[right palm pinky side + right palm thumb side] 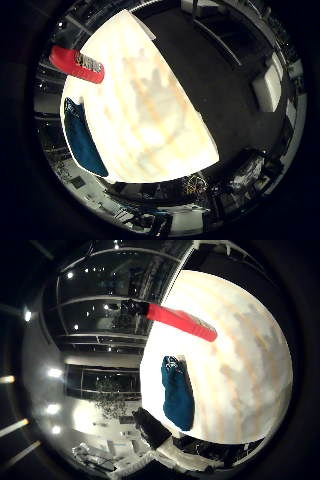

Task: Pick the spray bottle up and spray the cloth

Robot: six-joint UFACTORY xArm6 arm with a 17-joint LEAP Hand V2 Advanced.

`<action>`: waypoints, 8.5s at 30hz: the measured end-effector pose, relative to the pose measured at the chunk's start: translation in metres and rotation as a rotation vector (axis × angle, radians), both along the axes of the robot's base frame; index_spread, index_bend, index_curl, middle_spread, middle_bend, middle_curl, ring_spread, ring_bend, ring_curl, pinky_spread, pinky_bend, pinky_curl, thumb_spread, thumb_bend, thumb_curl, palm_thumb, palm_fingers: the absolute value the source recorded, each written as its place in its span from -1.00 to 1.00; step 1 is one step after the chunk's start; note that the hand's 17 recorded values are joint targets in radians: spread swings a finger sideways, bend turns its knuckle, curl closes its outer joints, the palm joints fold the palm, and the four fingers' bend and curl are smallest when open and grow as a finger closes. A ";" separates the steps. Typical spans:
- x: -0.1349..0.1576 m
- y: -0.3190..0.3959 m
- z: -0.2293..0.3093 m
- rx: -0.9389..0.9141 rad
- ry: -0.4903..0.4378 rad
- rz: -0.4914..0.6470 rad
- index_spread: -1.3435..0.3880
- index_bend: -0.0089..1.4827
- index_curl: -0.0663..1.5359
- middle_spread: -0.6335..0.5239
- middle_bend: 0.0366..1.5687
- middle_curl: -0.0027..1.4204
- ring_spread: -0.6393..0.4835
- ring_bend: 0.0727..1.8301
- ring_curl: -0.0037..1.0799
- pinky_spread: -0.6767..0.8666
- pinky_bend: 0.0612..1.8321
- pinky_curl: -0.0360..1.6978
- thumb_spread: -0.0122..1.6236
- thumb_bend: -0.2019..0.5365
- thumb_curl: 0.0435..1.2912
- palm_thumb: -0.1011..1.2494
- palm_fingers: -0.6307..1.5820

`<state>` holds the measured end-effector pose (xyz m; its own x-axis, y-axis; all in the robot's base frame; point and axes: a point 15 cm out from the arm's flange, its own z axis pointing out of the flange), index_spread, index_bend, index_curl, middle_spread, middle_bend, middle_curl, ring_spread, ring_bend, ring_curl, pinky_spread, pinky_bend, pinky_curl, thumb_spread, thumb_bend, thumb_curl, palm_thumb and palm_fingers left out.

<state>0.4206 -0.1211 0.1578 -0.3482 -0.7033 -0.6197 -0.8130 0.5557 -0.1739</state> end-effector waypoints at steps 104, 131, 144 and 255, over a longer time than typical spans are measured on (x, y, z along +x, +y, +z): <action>0.149 0.053 -0.010 0.176 -0.195 -0.065 0.03 -0.34 -0.14 -0.30 0.06 0.14 -0.35 0.22 0.14 -0.57 -0.02 -0.24 0.29 -0.47 -0.48 0.49 0.62; 0.152 0.068 0.028 0.318 -0.264 0.032 0.18 0.33 0.27 -0.22 0.56 0.35 -0.33 0.41 0.64 -0.36 0.28 0.30 0.13 -0.50 -0.04 0.74 0.55; 0.122 0.099 0.034 0.158 -0.173 0.291 0.21 0.37 0.24 -0.20 0.61 0.29 -0.33 0.40 0.70 -0.36 0.23 0.41 0.01 -0.50 0.13 0.76 0.55; 0.066 0.358 0.076 -1.099 0.358 1.493 0.25 0.49 0.13 -0.15 0.73 0.13 -0.30 0.44 0.66 -0.40 0.13 0.48 -0.29 -0.51 0.39 0.63 0.57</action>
<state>0.4870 0.2373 0.2337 0.8467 -0.4896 0.2083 -0.5319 -0.7706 0.3509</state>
